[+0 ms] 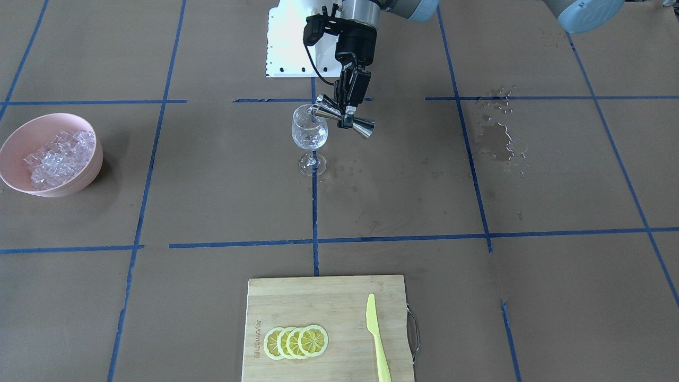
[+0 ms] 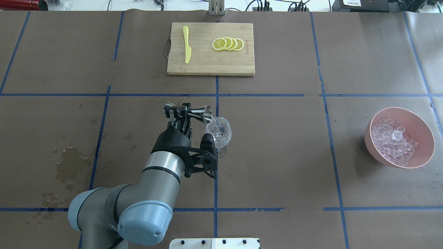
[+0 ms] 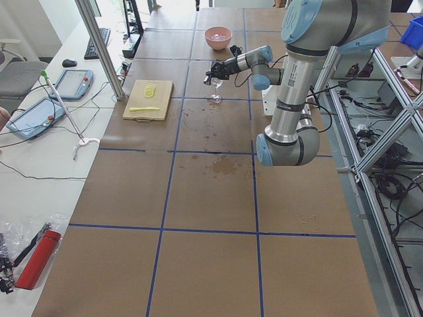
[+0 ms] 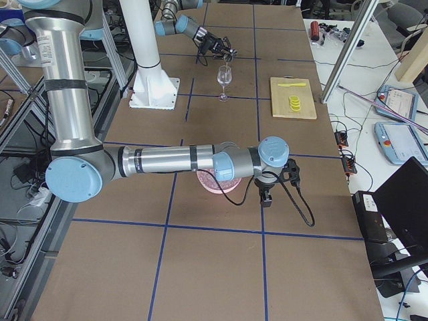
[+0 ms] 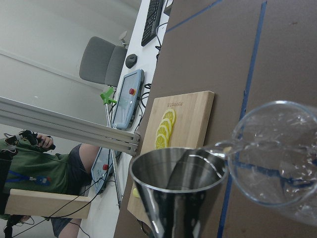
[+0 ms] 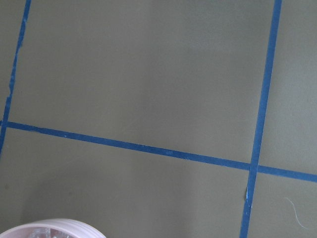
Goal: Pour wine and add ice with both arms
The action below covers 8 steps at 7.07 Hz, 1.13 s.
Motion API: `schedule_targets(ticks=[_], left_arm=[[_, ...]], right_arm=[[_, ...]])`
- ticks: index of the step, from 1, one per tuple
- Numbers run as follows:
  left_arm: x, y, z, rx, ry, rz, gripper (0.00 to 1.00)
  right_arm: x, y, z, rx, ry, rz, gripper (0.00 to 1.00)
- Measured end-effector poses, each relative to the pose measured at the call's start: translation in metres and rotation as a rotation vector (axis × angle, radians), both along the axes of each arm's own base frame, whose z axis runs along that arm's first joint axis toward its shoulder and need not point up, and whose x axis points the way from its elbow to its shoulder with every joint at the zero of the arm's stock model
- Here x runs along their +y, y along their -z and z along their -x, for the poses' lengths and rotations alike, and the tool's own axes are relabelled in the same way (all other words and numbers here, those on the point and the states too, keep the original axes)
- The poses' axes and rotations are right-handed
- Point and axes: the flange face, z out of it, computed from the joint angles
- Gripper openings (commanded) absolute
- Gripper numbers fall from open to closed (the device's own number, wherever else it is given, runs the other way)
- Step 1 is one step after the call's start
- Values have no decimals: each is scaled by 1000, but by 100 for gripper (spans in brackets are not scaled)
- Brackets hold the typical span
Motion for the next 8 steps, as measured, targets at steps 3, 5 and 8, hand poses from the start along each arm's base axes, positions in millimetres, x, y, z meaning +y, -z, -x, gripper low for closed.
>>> schedule_targets(ticks=[3,5,8], left_arm=[[-1,1,2,-143,-35,-59,0],[-1,2,1,-184,-61,-77,0],[0,11,10,-7,-42,-23,0]], right_arm=[[-1,1,4,0,8,-3,100],[-2,2,6,-1,11,-4,100],[-3,11,31,-42,40,-25,100]])
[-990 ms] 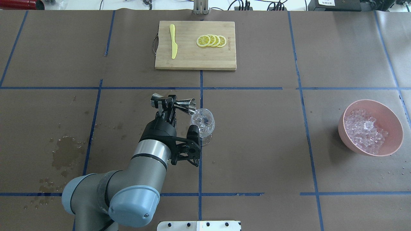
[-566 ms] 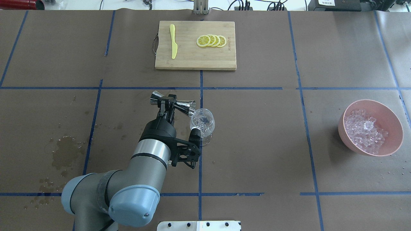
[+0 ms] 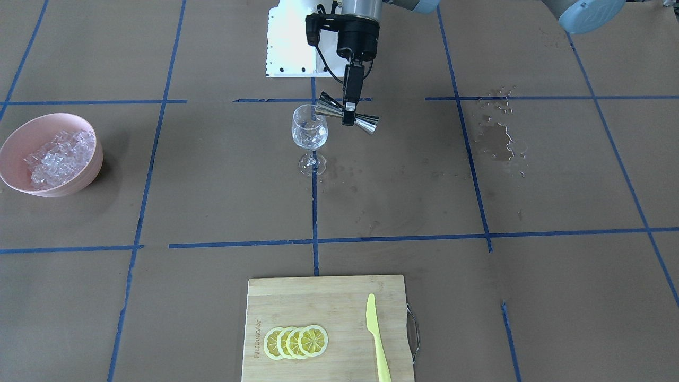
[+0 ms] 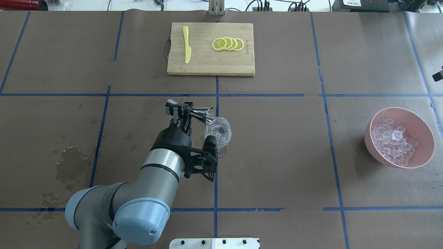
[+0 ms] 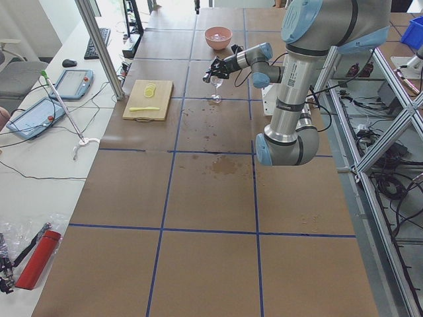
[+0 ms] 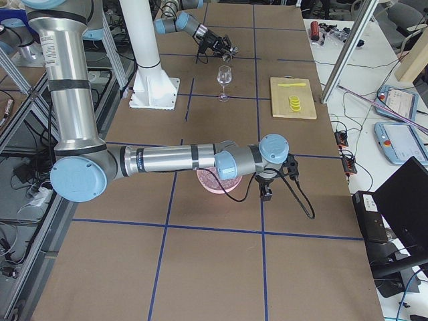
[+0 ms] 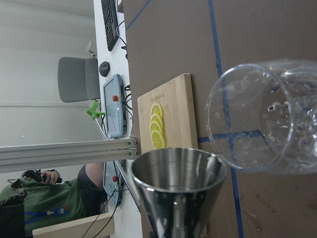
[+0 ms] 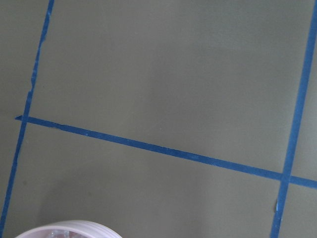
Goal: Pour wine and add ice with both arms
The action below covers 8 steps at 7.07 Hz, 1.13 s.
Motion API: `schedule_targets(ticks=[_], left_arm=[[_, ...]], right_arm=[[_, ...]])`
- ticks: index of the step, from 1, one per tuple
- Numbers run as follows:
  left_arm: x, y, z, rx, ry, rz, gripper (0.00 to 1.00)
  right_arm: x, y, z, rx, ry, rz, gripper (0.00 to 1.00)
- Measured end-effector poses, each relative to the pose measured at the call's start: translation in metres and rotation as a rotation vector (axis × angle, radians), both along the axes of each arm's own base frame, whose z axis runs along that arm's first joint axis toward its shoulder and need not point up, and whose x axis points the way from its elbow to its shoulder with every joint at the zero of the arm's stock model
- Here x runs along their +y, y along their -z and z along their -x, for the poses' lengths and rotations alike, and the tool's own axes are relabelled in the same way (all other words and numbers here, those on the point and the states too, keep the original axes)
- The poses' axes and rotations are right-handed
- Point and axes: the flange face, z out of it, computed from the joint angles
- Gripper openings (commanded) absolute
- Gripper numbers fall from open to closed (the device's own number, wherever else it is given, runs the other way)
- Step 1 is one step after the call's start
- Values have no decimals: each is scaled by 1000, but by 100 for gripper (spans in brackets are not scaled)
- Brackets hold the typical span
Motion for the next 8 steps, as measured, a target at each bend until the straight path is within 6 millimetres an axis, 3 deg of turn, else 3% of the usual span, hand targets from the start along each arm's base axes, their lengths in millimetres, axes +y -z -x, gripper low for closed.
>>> schedule_targets(ticks=[1,2,4,5,8], left_arm=[[1,0,10,161,34,63,0],[1,-17,20,350,77,151,0],[5,-79,45,691,132,285,0],[8,-122,60,825,137,318,0],[10,-299,97,1201,183,353,0]], right_arm=[[-1,4,9,-10,1,5,100],[-1,6,15,-14,4,3,100],[-2,6,22,-14,12,2,100],[-2,5,24,-13,14,5,100],[-3,7,24,-15,-15,43,100]])
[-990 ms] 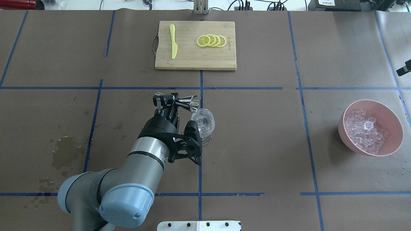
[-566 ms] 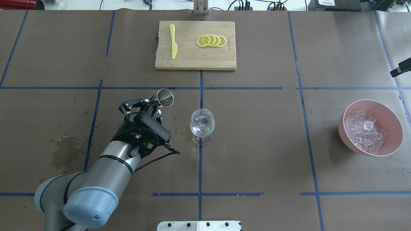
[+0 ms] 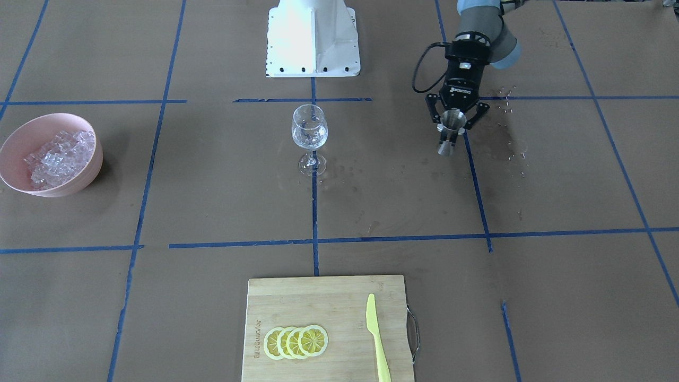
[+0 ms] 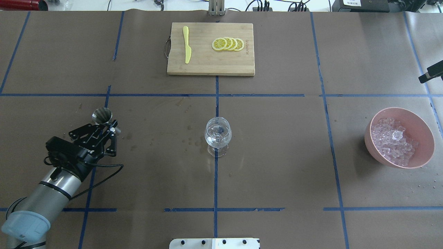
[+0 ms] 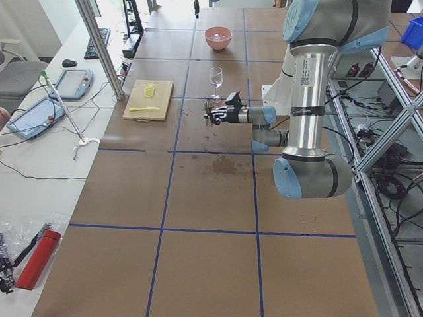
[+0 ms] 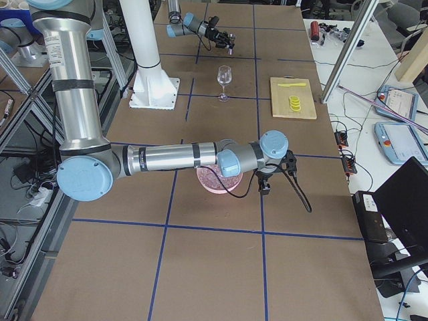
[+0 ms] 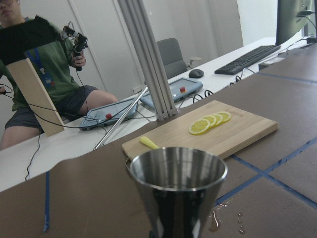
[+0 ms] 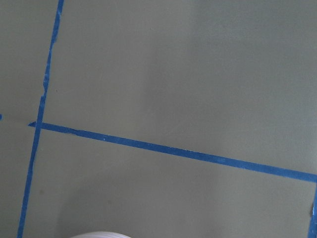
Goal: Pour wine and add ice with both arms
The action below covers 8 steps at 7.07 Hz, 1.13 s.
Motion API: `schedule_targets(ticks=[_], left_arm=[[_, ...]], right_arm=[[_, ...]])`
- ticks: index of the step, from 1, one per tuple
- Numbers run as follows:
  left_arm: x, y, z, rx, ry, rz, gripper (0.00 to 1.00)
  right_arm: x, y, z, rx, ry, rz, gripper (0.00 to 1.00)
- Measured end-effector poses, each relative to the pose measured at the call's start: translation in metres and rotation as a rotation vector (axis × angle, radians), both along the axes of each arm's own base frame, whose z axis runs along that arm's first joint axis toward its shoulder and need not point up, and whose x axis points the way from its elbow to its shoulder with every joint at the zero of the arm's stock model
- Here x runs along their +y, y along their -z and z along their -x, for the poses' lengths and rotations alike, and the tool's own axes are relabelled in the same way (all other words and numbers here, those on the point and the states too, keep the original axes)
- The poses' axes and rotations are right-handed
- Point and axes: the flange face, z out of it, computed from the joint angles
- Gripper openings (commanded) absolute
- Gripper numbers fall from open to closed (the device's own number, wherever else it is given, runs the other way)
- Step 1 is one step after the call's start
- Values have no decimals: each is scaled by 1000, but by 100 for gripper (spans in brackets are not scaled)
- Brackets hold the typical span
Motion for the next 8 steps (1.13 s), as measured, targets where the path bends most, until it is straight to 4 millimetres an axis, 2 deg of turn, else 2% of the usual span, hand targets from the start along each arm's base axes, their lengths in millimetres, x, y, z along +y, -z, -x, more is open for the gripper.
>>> schedule_targets(ticks=[1,2,3,5,8], left_arm=[[1,-49,12,68,21,20,0],[4,-83,23,118,28,51,0],[6,-104,33,141,27,77,0],[11,-124,47,129,25,95,0],[14,-129,41,81,6,103,0]], right_arm=[[0,2,0,-1,-6,4,100],[0,3,0,-2,-10,7,100],[0,4,-1,-2,-12,7,100],[1,3,-1,-3,-13,9,100],[3,-1,-1,-2,-13,17,100]])
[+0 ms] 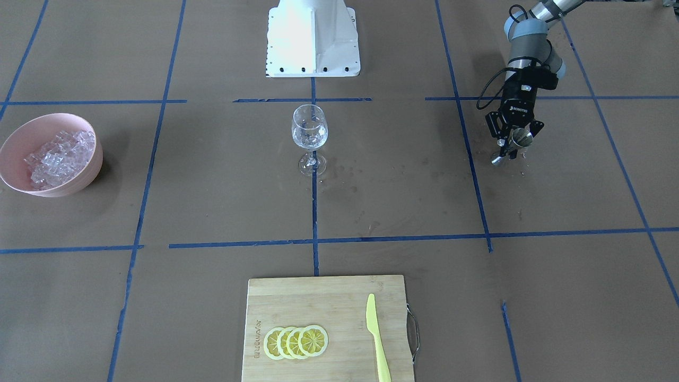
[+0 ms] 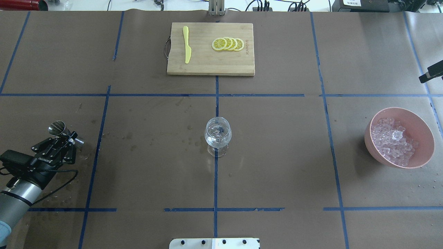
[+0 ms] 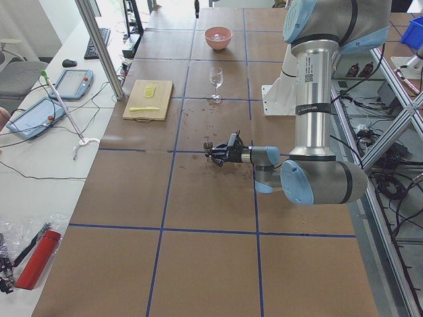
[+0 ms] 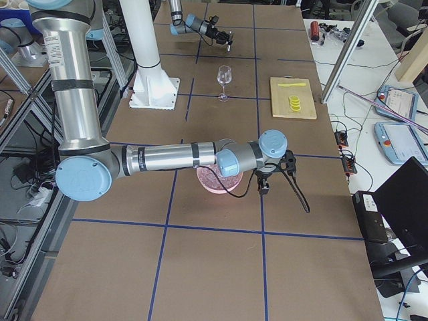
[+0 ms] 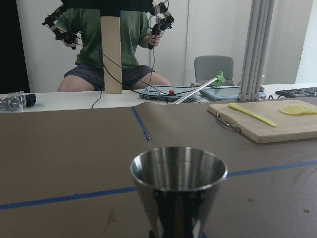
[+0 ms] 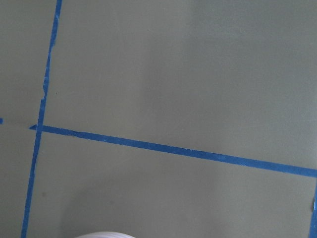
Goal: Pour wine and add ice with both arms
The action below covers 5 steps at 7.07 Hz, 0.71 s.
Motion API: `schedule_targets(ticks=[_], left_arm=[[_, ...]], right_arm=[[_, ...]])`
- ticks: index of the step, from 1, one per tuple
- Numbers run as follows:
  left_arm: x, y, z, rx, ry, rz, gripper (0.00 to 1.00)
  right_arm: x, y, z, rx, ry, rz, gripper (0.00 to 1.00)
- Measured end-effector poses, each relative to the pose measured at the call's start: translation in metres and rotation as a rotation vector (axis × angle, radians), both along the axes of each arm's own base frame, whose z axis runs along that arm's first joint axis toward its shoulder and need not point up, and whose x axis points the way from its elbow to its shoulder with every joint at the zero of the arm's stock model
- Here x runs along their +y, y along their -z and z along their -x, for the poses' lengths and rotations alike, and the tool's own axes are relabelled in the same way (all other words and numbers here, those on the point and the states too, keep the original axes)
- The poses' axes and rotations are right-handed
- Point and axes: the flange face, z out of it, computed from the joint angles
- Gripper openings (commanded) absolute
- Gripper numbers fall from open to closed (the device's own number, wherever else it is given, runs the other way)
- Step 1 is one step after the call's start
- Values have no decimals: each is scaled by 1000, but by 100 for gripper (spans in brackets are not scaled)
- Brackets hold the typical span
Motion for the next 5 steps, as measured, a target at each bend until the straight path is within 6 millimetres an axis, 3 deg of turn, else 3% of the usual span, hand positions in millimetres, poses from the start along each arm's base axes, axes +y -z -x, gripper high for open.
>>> schedule_targets(ticks=[3,5], left_arm=[[2,0,-7,-31,-31,8,0],[2,0,-9,-33,-39,9,9]], right_arm=[[2,-5,0,2,0,10,100],[2,-6,0,2,-1,13,100]])
